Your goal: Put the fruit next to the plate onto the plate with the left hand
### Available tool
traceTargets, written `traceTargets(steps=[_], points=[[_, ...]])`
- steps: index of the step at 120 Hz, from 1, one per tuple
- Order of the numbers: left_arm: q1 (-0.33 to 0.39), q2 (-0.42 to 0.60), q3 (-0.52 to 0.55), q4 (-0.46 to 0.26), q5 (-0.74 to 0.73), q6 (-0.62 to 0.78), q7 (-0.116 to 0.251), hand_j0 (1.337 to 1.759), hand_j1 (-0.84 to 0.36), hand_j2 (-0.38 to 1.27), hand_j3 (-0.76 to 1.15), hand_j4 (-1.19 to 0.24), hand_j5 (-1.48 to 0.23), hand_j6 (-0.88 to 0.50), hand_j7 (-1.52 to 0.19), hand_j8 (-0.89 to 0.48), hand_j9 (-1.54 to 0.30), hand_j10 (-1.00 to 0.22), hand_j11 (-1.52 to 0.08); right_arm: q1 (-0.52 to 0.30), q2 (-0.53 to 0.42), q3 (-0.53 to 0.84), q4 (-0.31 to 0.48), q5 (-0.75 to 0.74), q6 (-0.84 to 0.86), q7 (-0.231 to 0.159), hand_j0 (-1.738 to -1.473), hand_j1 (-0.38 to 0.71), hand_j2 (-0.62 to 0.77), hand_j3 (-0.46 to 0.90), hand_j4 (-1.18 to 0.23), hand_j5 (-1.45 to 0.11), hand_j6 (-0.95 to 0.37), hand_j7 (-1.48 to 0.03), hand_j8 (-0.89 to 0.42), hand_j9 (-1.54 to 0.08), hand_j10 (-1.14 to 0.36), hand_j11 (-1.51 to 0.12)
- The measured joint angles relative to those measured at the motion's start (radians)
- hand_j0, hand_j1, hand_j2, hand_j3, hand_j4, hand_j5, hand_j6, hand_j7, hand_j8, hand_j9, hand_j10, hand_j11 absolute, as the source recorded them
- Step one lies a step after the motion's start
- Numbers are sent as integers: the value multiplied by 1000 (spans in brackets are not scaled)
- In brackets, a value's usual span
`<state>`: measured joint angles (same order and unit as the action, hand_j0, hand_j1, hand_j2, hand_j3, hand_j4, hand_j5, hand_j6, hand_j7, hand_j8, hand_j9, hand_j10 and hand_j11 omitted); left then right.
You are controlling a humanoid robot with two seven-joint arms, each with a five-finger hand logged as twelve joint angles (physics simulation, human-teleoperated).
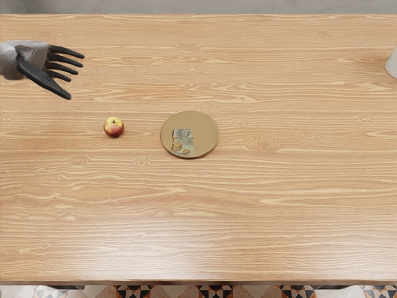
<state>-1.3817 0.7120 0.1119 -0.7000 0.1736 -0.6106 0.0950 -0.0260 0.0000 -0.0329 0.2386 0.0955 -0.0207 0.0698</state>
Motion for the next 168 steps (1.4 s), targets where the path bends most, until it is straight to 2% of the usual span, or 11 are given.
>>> traceTargets(steps=[23, 50, 56, 60, 68, 74, 104, 114, 126, 168], points=[[18, 1, -1, 5, 25, 0, 2, 1658, 69, 48, 0, -236, -305, -236, -305, -236, -305, -235, -305, -14, 0, -3, -3, 1, -1, 1, -1658, -311, -6, 0, -32, -42, -32, -42, -32, -42, -32, -42], [9, -3, 4, -2, 122, 0, 3, 1658, 66, 49, 0, -238, -308, -239, -308, -238, -308, -238, -308, -23, 0, -5, -4, 1, -1, 1, -1658, -311, -6, 0, -32, -41, -32, -41, -32, -41, -32, -41], [13, -4, 11, -23, 163, 0, 3, 1658, 64, 49, 0, -240, -310, -240, -310, -240, -310, -239, -310, -24, 0, -5, -4, 1, -1, 1, -1658, -311, -6, 0, -32, -41, -31, -41, -32, -41, -32, -41], [11, -3, 30, -67, 192, 2, 3, 1658, 64, 49, 0, -240, -311, -241, -311, -240, -311, -240, -310, -24, 0, -5, -4, 1, -1, 1, -1658, -311, -6, 0, -32, -41, -32, -41, -32, -41, -32, -41], [0, 0, 104, -177, 228, 119, 1, 1658, 62, 49, 0, -242, -312, -242, -312, -242, -312, -241, -312, -24, 0, -5, -4, 1, -1, 1, -1658, -311, -6, 0, -32, -41, -32, -41, -32, -41, -32, -41], [1, -5, 151, -231, 243, 241, 0, 1658, 61, 49, 0, -243, -313, -243, -313, -243, -313, -242, -313, -24, 0, -5, -4, 1, -1, 1, -1658, -311, -6, 0, -32, -41, -32, -41, -32, -41, -32, -41], [-36, -80, 311, -368, 329, 708, -7, 1658, 58, 51, 0, -246, -318, -247, -318, -247, -317, -246, -317, -25, 0, -5, -4, 1, -1, 1, -1658, -311, -6, 0, -32, -41, -32, -41, -32, -41, -32, -41], [-66, -127, 385, -387, 337, 832, -8, 1658, 59, 50, 0, -245, -316, -246, -316, -246, -316, -245, -316, -25, 0, -5, -4, 1, -1, 1, -1658, -311, -6, 0, -32, -41, -32, -41, -32, -41, -32, -41], [-67, -217, 439, -381, 341, 904, -8, 1658, 61, 50, 0, -243, -314, -244, -314, -244, -314, -243, -314, -25, 0, -5, -4, 1, -1, 1, -1658, -311, -6, 0, -32, -41, -32, -41, -32, -41, -32, -41], [-62, -328, 531, -342, 331, 949, -7, 1658, 25, 56, 0, -272, -352, -273, -352, -273, -352, -272, -352, -25, 0, -5, -4, 1, -1, 1, -1658, -311, -6, 0, -32, -41, -32, -41, -32, -41, -32, -41]])
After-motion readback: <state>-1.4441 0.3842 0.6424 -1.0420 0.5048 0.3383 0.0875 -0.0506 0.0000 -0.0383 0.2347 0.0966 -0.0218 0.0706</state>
